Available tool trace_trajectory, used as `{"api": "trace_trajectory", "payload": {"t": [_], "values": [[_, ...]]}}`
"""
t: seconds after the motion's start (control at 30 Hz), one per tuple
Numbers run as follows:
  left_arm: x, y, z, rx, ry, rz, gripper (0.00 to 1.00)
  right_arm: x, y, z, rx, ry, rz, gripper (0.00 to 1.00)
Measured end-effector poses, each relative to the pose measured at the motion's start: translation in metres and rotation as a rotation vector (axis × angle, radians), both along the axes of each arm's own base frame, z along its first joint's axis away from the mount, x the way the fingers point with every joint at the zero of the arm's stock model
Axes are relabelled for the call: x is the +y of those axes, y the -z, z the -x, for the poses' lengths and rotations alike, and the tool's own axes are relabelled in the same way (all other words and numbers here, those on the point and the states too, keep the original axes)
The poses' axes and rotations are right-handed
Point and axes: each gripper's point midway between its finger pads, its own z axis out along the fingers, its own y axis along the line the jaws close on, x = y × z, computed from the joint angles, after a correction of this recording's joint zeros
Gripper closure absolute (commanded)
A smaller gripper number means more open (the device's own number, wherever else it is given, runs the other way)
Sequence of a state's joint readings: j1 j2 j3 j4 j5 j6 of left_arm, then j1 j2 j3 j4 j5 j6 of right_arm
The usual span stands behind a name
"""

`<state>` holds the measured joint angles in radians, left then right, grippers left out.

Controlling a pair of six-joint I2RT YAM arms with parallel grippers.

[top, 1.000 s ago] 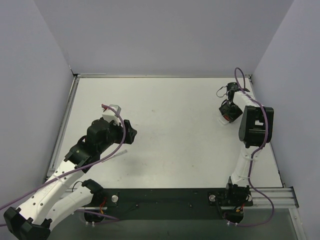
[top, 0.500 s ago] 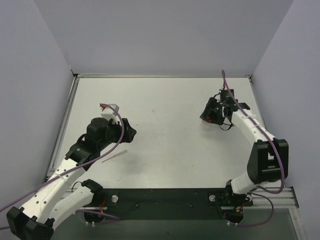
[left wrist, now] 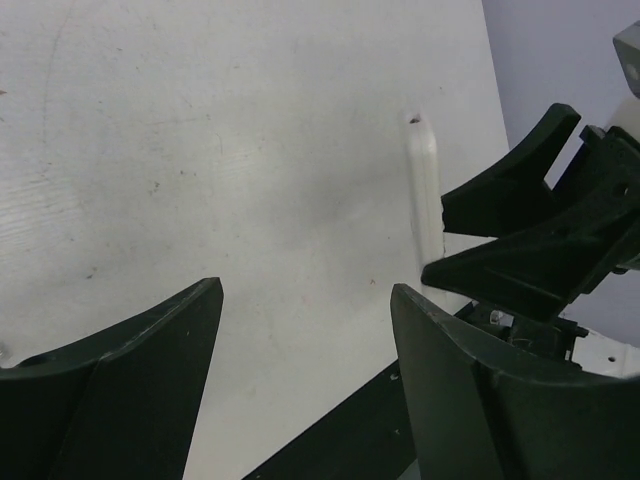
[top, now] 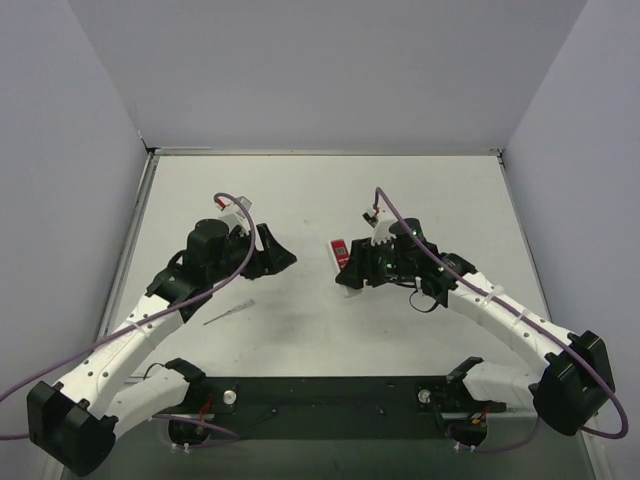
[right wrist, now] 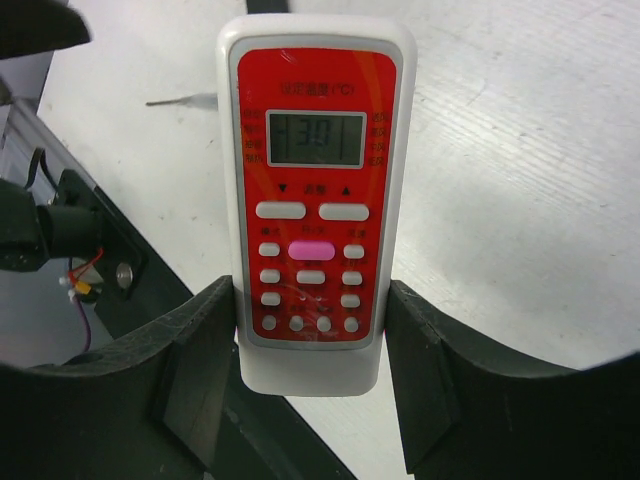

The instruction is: Unload the batteries from the remote control

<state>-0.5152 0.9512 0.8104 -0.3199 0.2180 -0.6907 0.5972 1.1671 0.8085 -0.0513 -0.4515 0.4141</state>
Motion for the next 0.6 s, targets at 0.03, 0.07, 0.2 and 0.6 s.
{"api": "trace_trajectory", "payload": {"t": [0.03, 0.07, 0.2, 0.6], "values": [[-0.003, 0.001, -0.001, 0.011, 0.005, 0.011, 0.21, 0.005, -0.001, 0.005, -0.003, -0.021, -0.001, 0.79], [-0.006, 0.001, -0.002, 0.020, 0.011, 0.022, 0.21, 0.009, -0.001, 0.009, -0.005, -0.039, -0.001, 0.80], [-0.021, 0.004, -0.005, 0.072, 0.039, 0.082, 0.21, 0.020, 0.000, 0.023, -0.008, -0.091, 0.004, 0.81], [-0.050, 0.009, -0.006, 0.158, 0.097, 0.192, 0.30, 0.040, 0.006, 0.047, -0.012, -0.165, 0.030, 0.81]]}}
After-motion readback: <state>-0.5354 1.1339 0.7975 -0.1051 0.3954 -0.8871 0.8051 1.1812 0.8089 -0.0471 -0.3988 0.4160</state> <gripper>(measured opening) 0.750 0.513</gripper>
